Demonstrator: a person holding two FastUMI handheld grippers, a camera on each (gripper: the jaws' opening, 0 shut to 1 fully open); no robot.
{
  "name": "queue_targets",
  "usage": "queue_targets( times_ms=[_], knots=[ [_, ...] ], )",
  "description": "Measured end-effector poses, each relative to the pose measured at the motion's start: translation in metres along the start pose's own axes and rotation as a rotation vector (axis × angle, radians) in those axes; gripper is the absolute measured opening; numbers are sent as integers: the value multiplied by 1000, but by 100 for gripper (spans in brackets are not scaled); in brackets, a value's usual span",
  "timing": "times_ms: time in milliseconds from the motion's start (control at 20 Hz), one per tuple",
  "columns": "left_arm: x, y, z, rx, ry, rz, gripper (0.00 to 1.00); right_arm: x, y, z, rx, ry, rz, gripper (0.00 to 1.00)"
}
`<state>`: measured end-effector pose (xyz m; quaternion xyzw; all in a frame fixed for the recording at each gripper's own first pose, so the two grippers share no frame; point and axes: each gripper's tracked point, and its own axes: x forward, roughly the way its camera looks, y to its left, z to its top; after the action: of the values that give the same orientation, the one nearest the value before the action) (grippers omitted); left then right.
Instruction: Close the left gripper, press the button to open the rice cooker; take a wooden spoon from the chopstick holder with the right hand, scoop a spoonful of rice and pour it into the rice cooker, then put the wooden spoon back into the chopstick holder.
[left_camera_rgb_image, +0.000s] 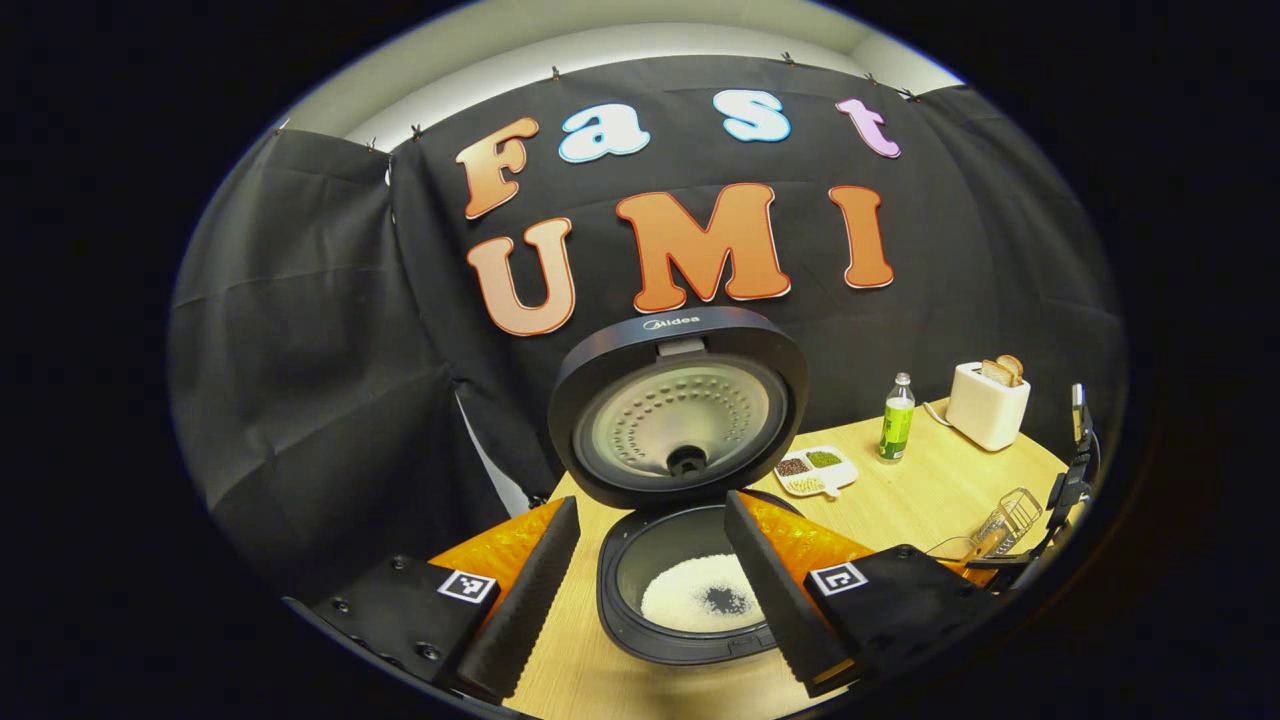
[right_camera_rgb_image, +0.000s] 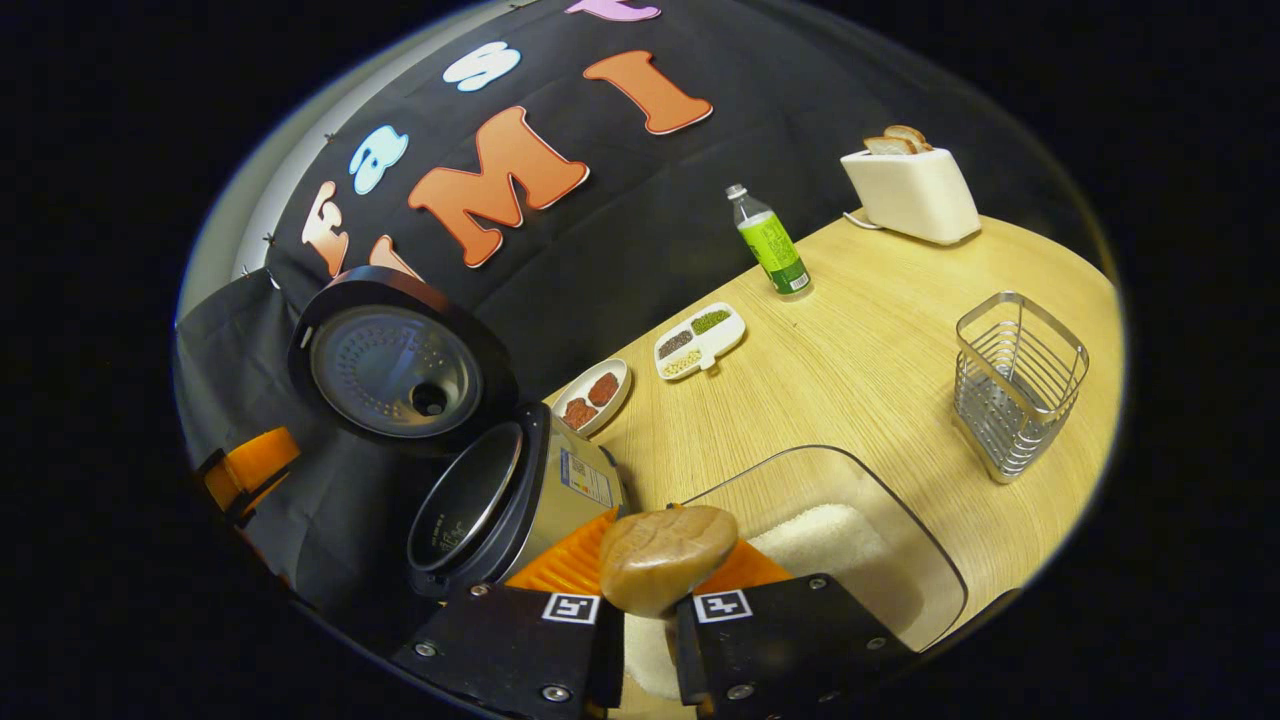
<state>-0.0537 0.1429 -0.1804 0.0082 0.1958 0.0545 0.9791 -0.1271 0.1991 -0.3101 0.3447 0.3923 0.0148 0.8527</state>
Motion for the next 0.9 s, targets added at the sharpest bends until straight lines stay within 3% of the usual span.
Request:
queue_targets(
  times_ms=[50, 250, 400, 450, 500, 650, 700, 750, 900],
  knots=[
    [0, 2, 0, -2, 1, 6, 98, 0, 0, -1, 23, 7, 4, 20],
    [-1, 4, 0, 6, 1, 9, 100, 2, 7, -3, 135, 37, 60, 20],
    [-1, -1, 4, 15, -3, 2, 98, 5, 5, -3, 222, 64, 91, 21],
    [-2, -2, 4, 18, -3, 0, 89, 5, 6, -3, 265, 75, 112, 20],
    [-1, -4, 5, 22, -3, -3, 98, 5, 5, 0, 295, 71, 125, 21],
    [-1, -10, 6, 34, 0, -1, 98, 4, 2, 6, 344, 78, 147, 20],
    [-1, -12, 7, 34, 2, 0, 89, 4, 0, 9, 365, 83, 160, 20],
    [-1, -14, 6, 31, 9, 4, 98, 4, -5, 12, 390, 89, 167, 20],
    [1, -21, 10, 16, 11, 26, 98, 0, -26, 32, 461, 77, 162, 20]
  ],
)
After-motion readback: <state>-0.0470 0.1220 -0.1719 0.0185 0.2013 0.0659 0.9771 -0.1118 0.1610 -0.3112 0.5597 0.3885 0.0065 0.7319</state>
